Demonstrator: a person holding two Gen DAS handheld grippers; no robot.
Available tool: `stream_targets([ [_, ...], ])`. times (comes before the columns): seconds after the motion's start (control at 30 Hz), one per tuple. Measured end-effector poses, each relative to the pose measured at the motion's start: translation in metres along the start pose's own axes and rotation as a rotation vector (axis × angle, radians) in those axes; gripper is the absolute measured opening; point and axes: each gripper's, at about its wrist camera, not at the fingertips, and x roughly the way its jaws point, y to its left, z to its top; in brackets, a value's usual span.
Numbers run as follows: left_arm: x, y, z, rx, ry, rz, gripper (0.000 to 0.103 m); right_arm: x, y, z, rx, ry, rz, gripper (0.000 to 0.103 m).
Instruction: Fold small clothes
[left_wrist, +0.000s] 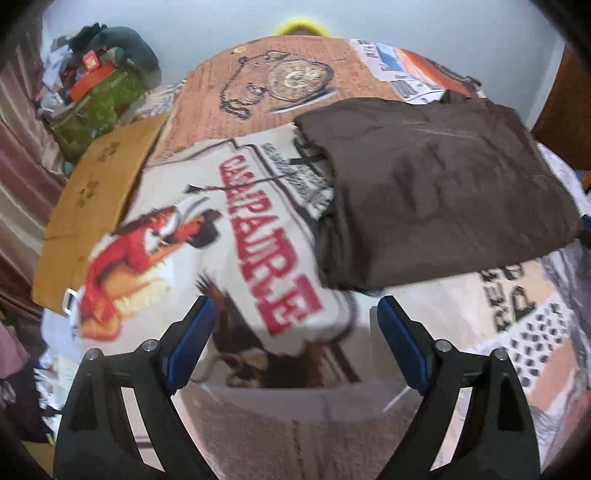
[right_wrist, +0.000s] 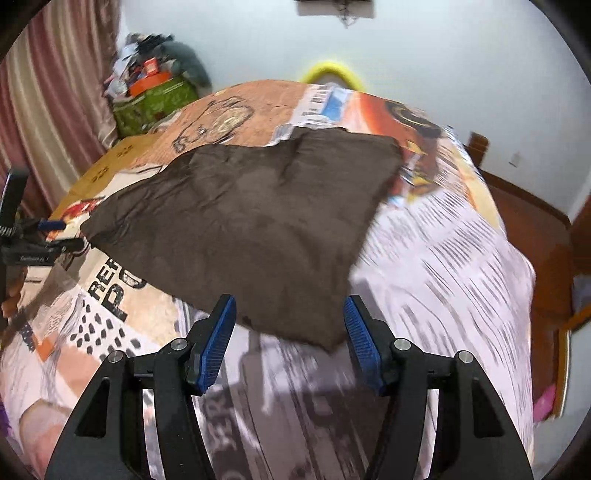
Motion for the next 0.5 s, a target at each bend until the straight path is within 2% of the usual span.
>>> stream_targets([
  [0.17,0.008,-0.006,0.006,-0.073,0.006,-0.107,0.089,0.006,-0.024,-0.013,0.154,0.018,0.021,0.057],
  [0.23,0.016,-0.004,0.012,-0.118,0.017,-0.139,0.079,0.008,-0.028,-0.013,0.192,0.000,0.047,0.058],
  [0.3,0.021,0.001,0.019,-0.162,0.016,-0.140,0.072,0.007,-0.026,-0.012,0.205,-0.019,0.064,0.058],
  [0.37,0.020,0.002,0.025,-0.177,-0.008,-0.146,0.059,0.010,-0.026,-0.009,0.216,-0.028,0.084,0.054],
  [0.4,0.020,0.002,0.027,-0.176,-0.015,-0.144,0.047,0.010,-0.025,-0.009,0.217,-0.032,0.092,0.051],
  [0.43,0.019,0.002,0.029,-0.174,-0.021,-0.143,0.033,0.013,-0.022,-0.008,0.211,-0.033,0.096,0.044],
  [0.47,0.020,0.001,0.031,-0.173,-0.020,-0.153,0.027,0.017,-0.019,-0.006,0.199,-0.026,0.096,0.037],
  [0.5,0.022,0.001,0.033,-0.173,-0.014,-0.168,0.017,0.022,-0.016,-0.004,0.186,-0.017,0.092,0.035],
])
